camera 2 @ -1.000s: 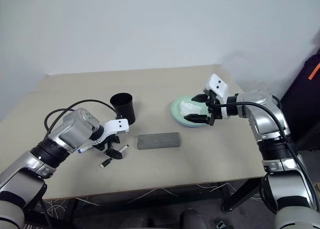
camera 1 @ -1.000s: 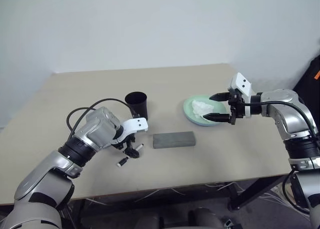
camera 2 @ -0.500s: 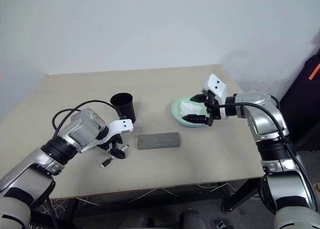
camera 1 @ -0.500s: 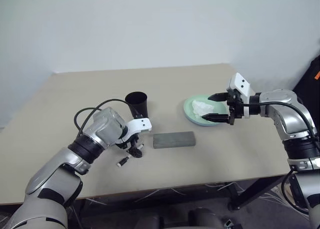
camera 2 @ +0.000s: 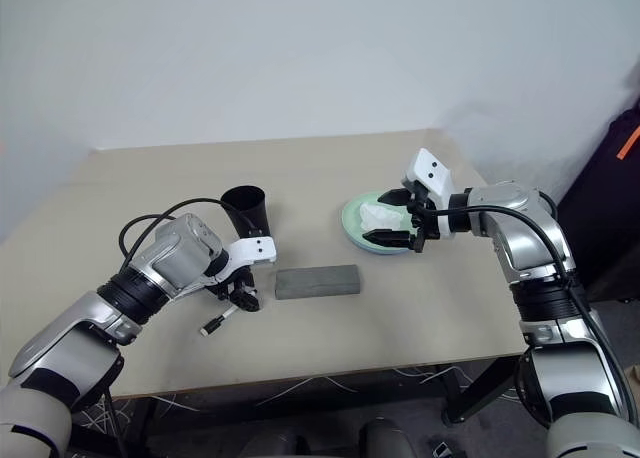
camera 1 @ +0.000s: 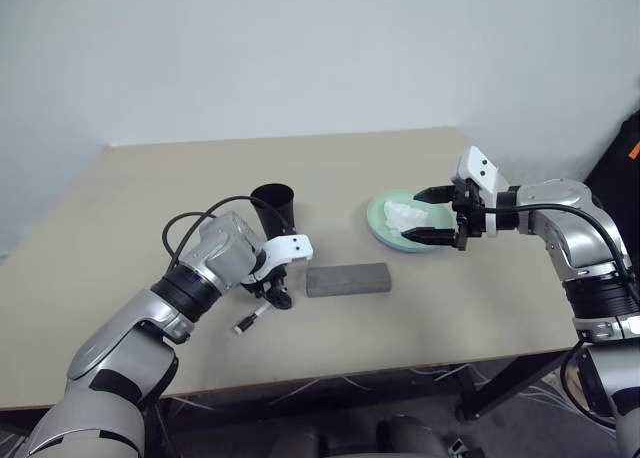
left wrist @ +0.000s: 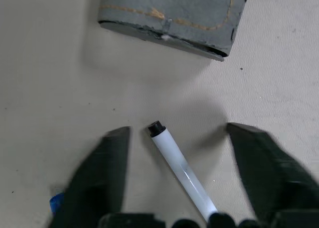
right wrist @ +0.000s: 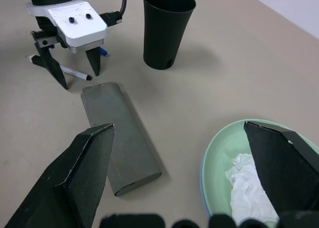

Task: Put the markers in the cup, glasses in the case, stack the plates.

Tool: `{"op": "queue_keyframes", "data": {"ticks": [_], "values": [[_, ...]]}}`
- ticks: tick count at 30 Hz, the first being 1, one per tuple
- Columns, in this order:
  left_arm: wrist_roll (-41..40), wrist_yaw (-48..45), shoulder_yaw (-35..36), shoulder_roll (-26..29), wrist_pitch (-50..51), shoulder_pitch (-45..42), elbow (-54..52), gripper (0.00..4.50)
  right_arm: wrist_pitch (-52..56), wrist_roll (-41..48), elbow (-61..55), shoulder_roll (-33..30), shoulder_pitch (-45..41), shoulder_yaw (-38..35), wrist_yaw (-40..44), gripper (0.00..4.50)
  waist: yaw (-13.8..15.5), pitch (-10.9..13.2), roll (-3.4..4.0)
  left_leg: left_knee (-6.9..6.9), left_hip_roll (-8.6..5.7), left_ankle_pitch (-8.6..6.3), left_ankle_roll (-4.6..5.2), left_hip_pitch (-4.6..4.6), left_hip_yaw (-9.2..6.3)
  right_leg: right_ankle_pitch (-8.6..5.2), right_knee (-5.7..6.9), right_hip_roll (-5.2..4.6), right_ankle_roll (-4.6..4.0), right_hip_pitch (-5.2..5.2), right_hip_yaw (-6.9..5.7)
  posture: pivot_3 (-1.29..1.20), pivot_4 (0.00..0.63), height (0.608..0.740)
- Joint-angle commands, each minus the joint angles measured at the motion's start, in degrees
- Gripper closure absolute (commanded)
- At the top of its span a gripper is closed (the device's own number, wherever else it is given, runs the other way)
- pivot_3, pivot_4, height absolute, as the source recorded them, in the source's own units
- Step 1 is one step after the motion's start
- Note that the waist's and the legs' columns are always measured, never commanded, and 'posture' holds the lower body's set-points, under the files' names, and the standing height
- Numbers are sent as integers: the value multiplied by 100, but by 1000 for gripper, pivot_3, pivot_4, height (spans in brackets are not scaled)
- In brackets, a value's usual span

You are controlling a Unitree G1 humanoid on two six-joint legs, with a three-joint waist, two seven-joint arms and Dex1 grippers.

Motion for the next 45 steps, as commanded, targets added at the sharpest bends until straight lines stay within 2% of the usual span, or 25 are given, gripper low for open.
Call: {"op": "queue_keyframes", "data": {"ticks": [1, 5, 6, 13, 17, 26, 30, 34, 38, 42, 45], "values": [[144, 4, -19, 55, -76, -102, 45, 2812, -10, 97, -148, -7, -158, -88, -4, 0, 0, 0, 0, 0, 0, 0, 0, 0, -1, 0, 0, 0, 0, 1, 0, 0, 0, 731], [181, -55, -41, 111, -95, -11, 16, 4251, 5, 100, -163, -8, -153, -95, -13, 0, 0, 0, 0, 0, 0, 0, 0, 1, -2, 0, 0, 0, 0, 1, 2, 0, 0, 731], [184, -84, -38, 150, -100, 23, -13, 4474, 10, 103, -172, -10, -148, -98, -14, 0, 0, 0, 0, 0, 0, 0, 0, 1, -2, 0, 0, 0, 0, 1, 2, 0, 0, 731], [184, -79, 18, 268, -128, 239, -202, 4474, 20, 106, -182, -1, -147, -94, -12, 0, -28, -1, 1, -6, 4, 0, 0, 10, -3, 0, 4, 6, 0, 0, 12, 0, 0, 731], [-32, -125, 295, 242, -22, 252, -474, 4474, 0, 104, -174, 0, -146, -84, 8, 0, -23, -1, 1, -6, 4, 0, 1, 10, -3, 0, 4, 6, 0, -1, 15, 0, 0, 731], [-1021, -212, 1356, 157, 731, -327, -1235, 4474, -47, 88, -132, -15, -155, -78, 52, 0, 2, 1, -2, 2, -2, 0, 0, -4, -3, -5, 1, 5, 8, -4, 23, 0, 0, 731], [-1642, 304, 2427, -334, 882, -899, -988, 4474, -57, 87, -133, -18, -156, -79, 69, 0, 1, 1, -2, 3, -8, 0, 1, -1, -8, -6, 1, 5, 11, 0, 24, 0, 0, 731], [-1941, 1274, 3420, -899, 224, -1362, -403, 4474, -63, 79, -103, 8, -197, -65, 78, 0, -1, 1, -1, 1, -9, 0, 1, 3, -8, -5, 0, 5, 14, 3, 26, 0, 0, 731], [-1891, 2826, 4305, -1380, -1570, -1635, 830, 4474, -58, 83, -84, 57, -259, -57, 78, 0, -15, 0, 1, -3, -7, 0, 1, 15, -8, 3, 4, 7, 26, 8, 30, 0, 0, 731], [-2222, 3313, 4980, -1598, -3080, -1671, 1670, 4474, -15, 280, -99, 73, -311, -260, 108, 0, -3, 0, 1, -7, -6, 1, 0, 17, 1, 4, 7, 12, 27, 7, 35, 0, 0, 731], [-2334, 3344, 5198, -1623, -3892, -1649, 2196, 4474, 6, 417, -7, 60, -424, -445, 46, 0, 1, -1, 1, -6, -11, 0, -1, 8, 10, 5, 5, 8, 27, 3, 35, 0, 0, 731]]}}
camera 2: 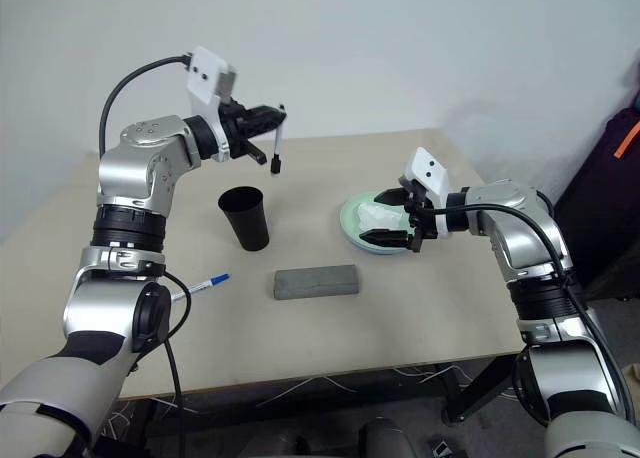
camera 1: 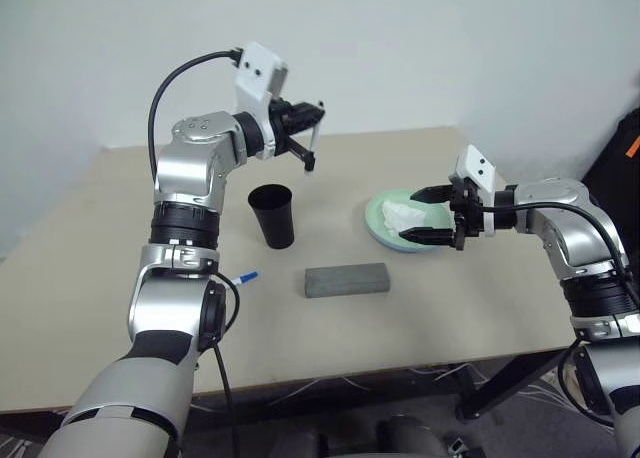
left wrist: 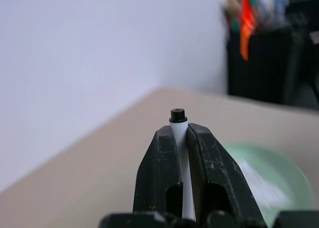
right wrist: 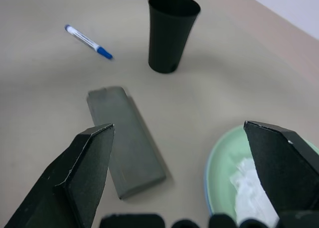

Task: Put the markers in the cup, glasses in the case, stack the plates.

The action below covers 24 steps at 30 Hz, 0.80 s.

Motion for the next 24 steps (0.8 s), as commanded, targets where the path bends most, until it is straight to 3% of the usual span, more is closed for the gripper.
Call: {"op": "queue_keyframes", "data": {"ticks": [1, 14, 24], "values": [[-229, 81, 344, 30, -964, -130, 464, 4474, -22, 279, 13, -18, -349, -437, -78, 0, 1, 0, 0, 0, -3, 0, 0, -3, 0, 0, -2, -2, 0, 0, 0, 0, 0, 731], [-569, -319, 811, 62, -2176, -43, 2134, 4474, 285, 1331, 134, 102, -882, -1462, -332, 0, 69, -2, -4, 1, -19, -1, 0, -8, -8, 5, -9, -13, 9, 6, -1, 0, 0, 731], [-563, -554, 896, 84, -2572, 65, 2744, 4474, 385, 1488, -98, 96, -623, -1520, -671, 0, 88, -3, -4, 1, -19, -1, 0, -10, -8, 5, -10, -14, 10, 6, -1, 0, 0, 731]]}}
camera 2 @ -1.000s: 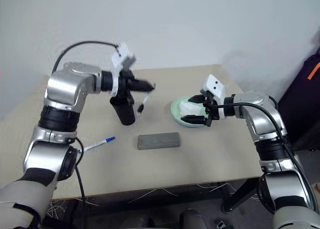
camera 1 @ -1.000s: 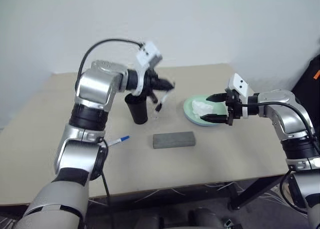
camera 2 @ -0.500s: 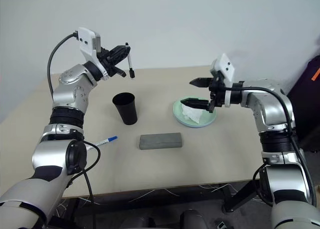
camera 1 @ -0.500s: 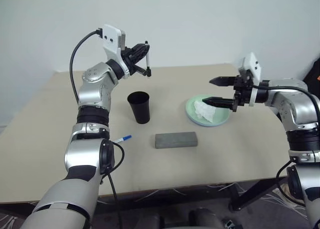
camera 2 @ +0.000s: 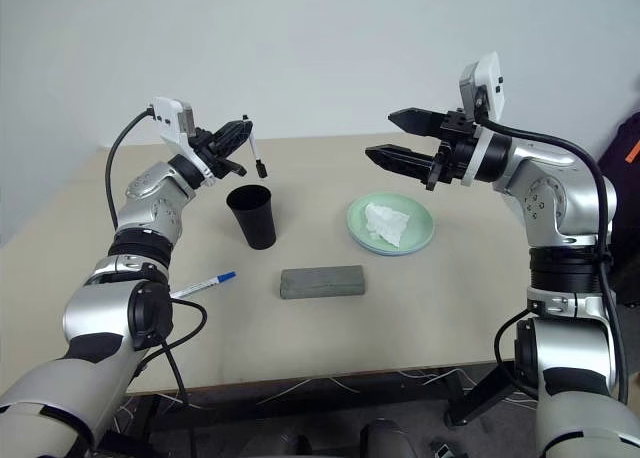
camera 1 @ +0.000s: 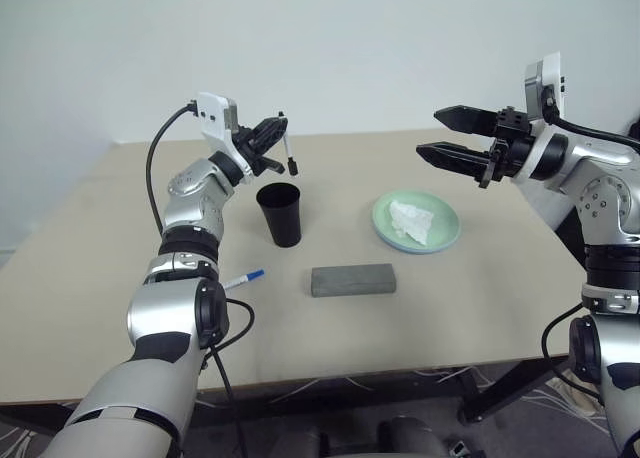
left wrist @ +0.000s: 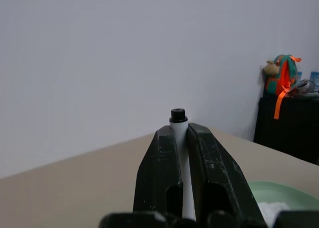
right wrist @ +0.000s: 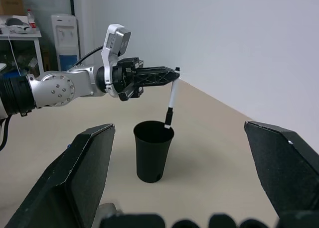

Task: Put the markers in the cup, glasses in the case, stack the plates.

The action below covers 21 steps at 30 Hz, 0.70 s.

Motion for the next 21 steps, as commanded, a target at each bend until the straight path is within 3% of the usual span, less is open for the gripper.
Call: {"op": "queue_keyframes", "data": {"ticks": [1, 21], "values": [[-85, -115, 86, 74, -154, -51, 62, 4474, -23, 113, -226, -78, 1, -182, -116, 0, 16, 0, 0, 0, 0, 0, 0, 0, 1, 0, 0, 0, 0, 0, 1, 0, 0, 731], [286, -95, -85, 316, -488, 335, 312, 4474, 6, 125, -265, -144, 200, -177, -274, 0, 56, 0, 0, 0, 2, 0, 0, 0, 0, 0, 0, 0, 0, -1, -2, 0, 0, 731]]}}
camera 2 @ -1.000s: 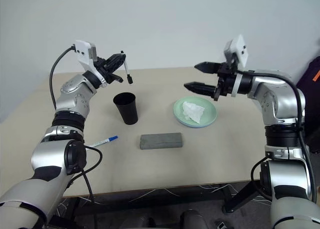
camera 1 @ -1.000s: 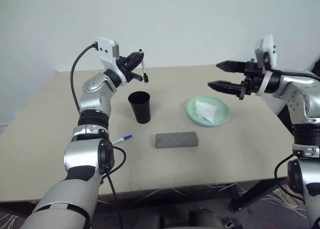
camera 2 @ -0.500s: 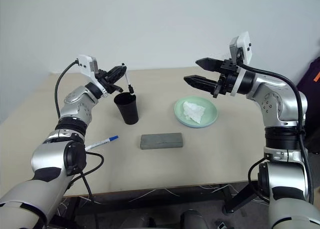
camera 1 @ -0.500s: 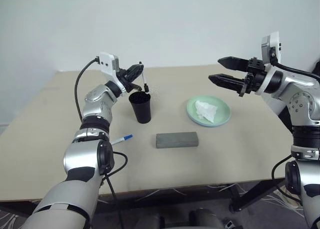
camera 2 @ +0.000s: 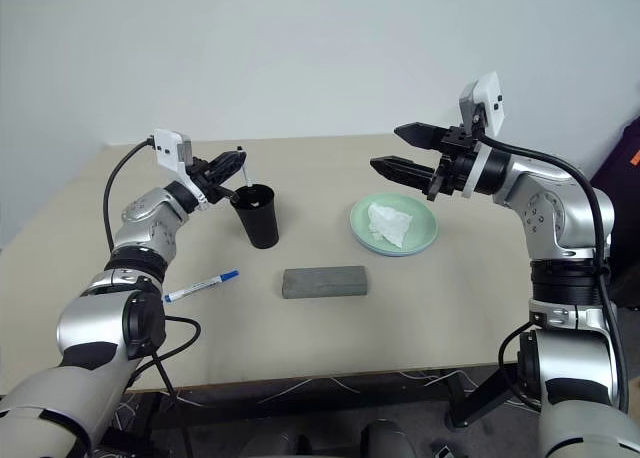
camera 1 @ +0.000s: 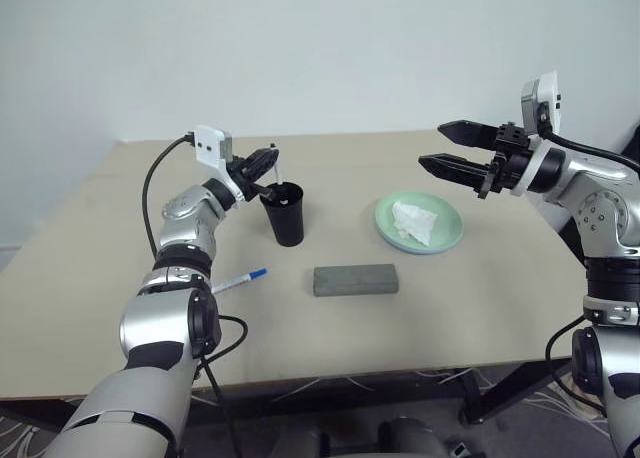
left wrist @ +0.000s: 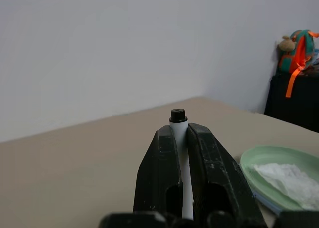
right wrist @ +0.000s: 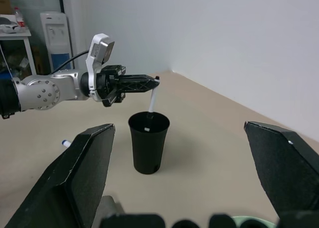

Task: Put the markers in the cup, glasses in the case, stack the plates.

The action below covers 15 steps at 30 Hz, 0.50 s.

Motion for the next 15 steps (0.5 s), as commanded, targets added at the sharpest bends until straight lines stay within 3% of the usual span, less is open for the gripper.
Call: {"op": "queue_keyframes", "data": {"ticks": [1, 8, 12, 15], "values": [[80, 52, -47, 94, -185, -31, -80, 4474, 11, 110, -178, -107, -50, -173, -62, 0, 1, 0, 0, 0, 0, 0, 0, 0, 0, 0, 0, 0, 0, 0, 0, 0, 0, 731], [142, 15, -120, 12, -255, 53, -100, 4474, 52, 84, -261, -131, 45, -126, -122, 0, 5, 0, 0, 0, 0, 0, 0, 0, 0, 0, 0, -1, 0, 0, 0, 0, 0, 731], [113, -1, -128, -41, -243, 64, -121, 3322, 68, 47, -339, -165, 180, -99, -163, 0, 5, -1, -2, 1, 0, 0, 0, 0, -1, 0, 0, -1, 0, 2, -1, 0, 0, 731], [99, 0, -123, -80, -228, 68, -130, 2217, 88, 63, -385, -180, 221, -96, -187, 0, 3, -1, -2, 1, 0, 0, 0, 0, 1, 0, -1, -2, 0, 1, 0, 0, 0, 731]]}}
